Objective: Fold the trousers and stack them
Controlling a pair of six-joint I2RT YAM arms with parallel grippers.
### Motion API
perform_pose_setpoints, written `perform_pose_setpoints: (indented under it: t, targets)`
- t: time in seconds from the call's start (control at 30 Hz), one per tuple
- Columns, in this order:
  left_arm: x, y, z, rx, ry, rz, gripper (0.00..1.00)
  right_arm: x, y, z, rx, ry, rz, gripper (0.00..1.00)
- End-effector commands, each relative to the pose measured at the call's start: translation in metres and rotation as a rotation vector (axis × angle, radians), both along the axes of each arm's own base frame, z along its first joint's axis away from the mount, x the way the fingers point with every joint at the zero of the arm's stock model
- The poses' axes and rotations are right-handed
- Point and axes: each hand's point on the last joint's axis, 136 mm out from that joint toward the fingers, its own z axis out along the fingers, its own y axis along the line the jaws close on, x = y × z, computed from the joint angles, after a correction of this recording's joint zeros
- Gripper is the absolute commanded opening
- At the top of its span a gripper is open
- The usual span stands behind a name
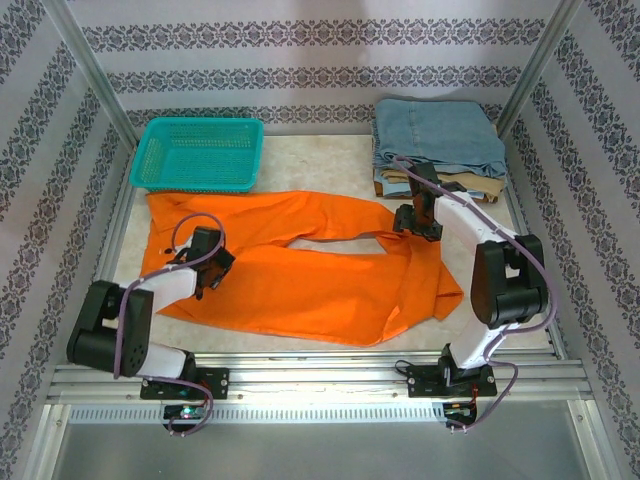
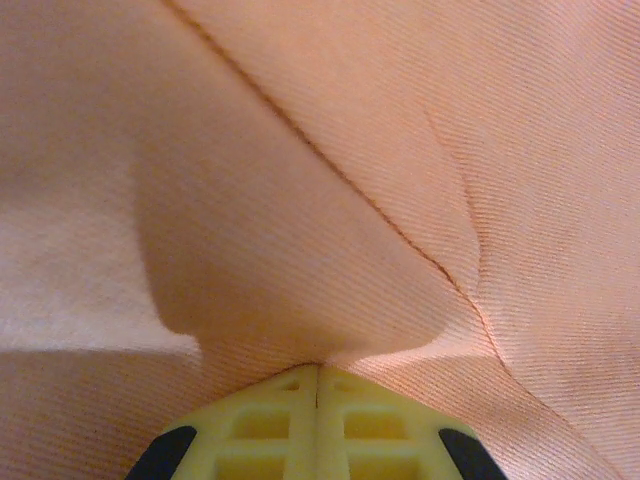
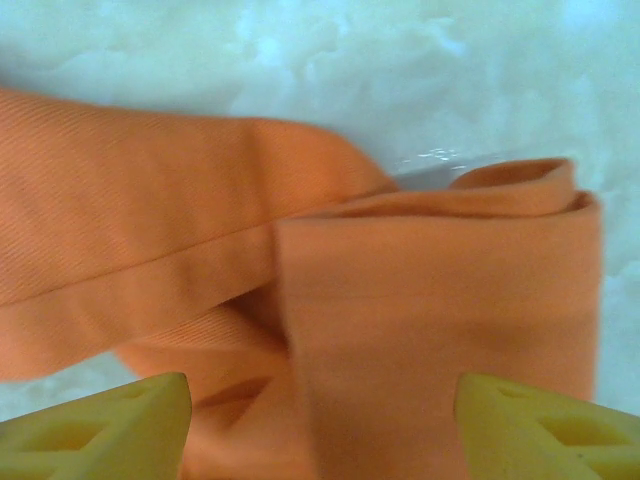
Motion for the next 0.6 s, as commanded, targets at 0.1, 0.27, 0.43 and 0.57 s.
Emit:
perform_pose_setpoints:
  t: [0.1,0.27,0.43,0.57]
  targets:
    - [-0.058,0.044,0.013,0.100,0.115,0.164,0.00,-0.008,0.000,-0.010,-0.011,0.044,0.002,0.65]
    - [-0.048,0.036,0.048,0.084,0.044,0.086,0.00,-0.006,0.016,-0.002,-0.023,0.019,0.038,0.64]
    - [-0.013,-0.008,0.062,0.082,-0.007,-0.108,0.00,0.006,0.027,-0.001,-0.056,0.020,0.059,0.65]
    - [0.015,-0.068,0.051,0.077,0.023,-0.293,0.00,0.005,0.013,-0.018,-0.127,0.074,0.025,0.57]
